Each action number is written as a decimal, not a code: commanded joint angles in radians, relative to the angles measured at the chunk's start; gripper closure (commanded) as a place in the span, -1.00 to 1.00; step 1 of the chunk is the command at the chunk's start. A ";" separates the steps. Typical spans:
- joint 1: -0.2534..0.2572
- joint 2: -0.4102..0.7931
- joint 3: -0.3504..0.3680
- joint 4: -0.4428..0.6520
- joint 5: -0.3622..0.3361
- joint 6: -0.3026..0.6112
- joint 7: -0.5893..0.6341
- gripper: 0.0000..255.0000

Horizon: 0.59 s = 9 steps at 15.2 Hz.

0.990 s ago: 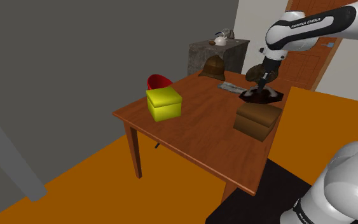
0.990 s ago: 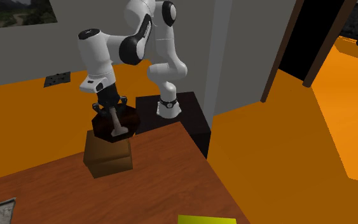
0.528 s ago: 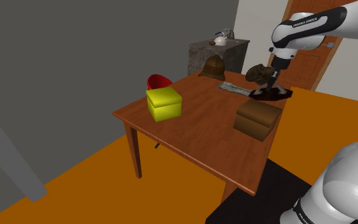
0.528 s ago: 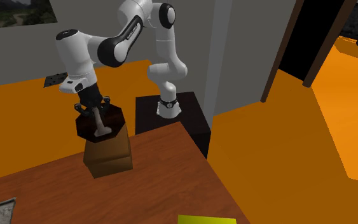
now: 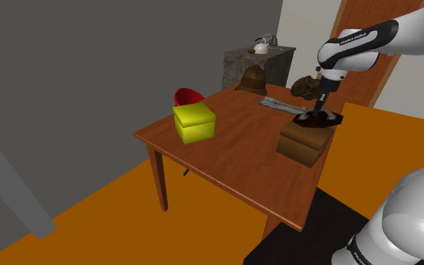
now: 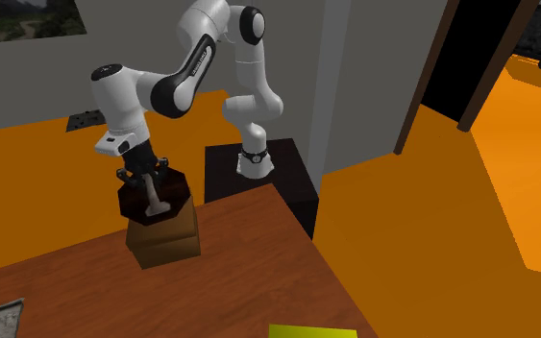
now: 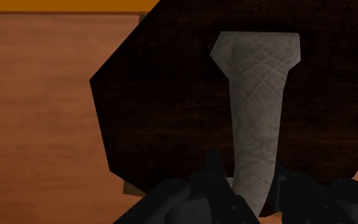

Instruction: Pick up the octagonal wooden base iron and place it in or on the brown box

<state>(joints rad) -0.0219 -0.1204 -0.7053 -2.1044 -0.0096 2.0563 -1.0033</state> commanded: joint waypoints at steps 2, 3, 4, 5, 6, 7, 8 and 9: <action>0.001 0.014 -0.004 -0.026 0.010 0.038 -0.008 1.00; 0.001 0.019 -0.006 -0.035 0.015 0.051 -0.012 1.00; 0.001 0.026 -0.007 -0.044 0.019 0.065 -0.016 1.00; 0.001 0.038 -0.010 -0.060 0.029 0.090 -0.025 1.00; 0.001 0.038 -0.010 -0.060 0.029 0.090 -0.025 1.00; 0.001 0.038 -0.010 -0.060 0.029 0.090 -0.025 1.00; 0.001 0.038 -0.010 -0.060 0.029 0.090 -0.025 1.00; 0.001 0.038 -0.010 -0.060 0.029 0.090 -0.025 1.00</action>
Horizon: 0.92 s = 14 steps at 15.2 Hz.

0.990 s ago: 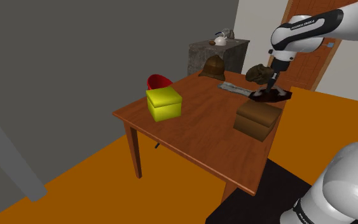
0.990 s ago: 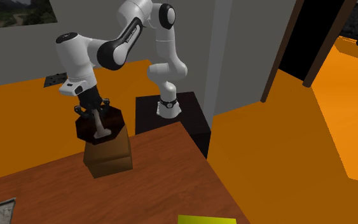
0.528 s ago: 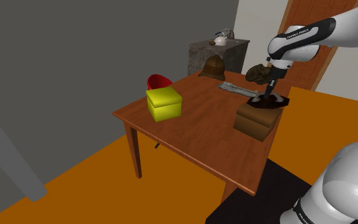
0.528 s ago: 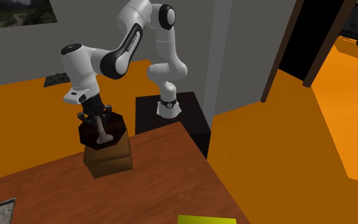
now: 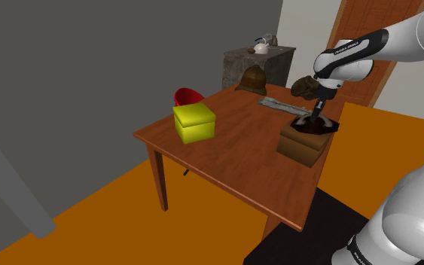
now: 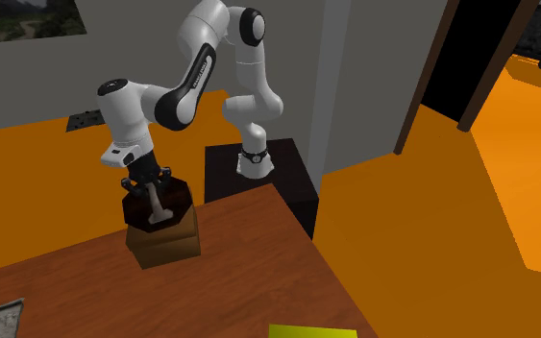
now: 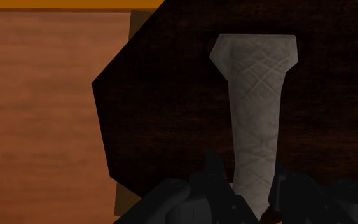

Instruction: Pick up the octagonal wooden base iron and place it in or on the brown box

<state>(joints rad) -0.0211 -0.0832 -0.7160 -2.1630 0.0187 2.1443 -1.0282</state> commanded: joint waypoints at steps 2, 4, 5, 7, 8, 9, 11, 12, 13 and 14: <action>0.001 0.001 0.000 -0.001 0.001 0.002 0.000 1.00; 0.001 0.001 0.000 -0.001 0.001 0.002 0.000 1.00; 0.001 0.001 0.000 -0.001 0.001 0.002 0.000 -1.00; 0.001 0.001 0.000 -0.001 0.001 0.002 0.000 -1.00; 0.001 0.001 0.000 -0.001 0.001 0.002 0.000 -1.00; 0.001 0.001 0.000 -0.001 0.001 0.002 0.000 -1.00; 0.000 -0.018 0.004 0.018 -0.014 -0.031 0.011 -1.00; -0.001 -0.034 0.007 0.038 -0.026 -0.064 0.020 -1.00; -0.002 -0.049 0.011 0.060 -0.036 -0.097 0.027 -1.00; -0.003 -0.059 0.013 0.078 -0.043 -0.123 0.033 -1.00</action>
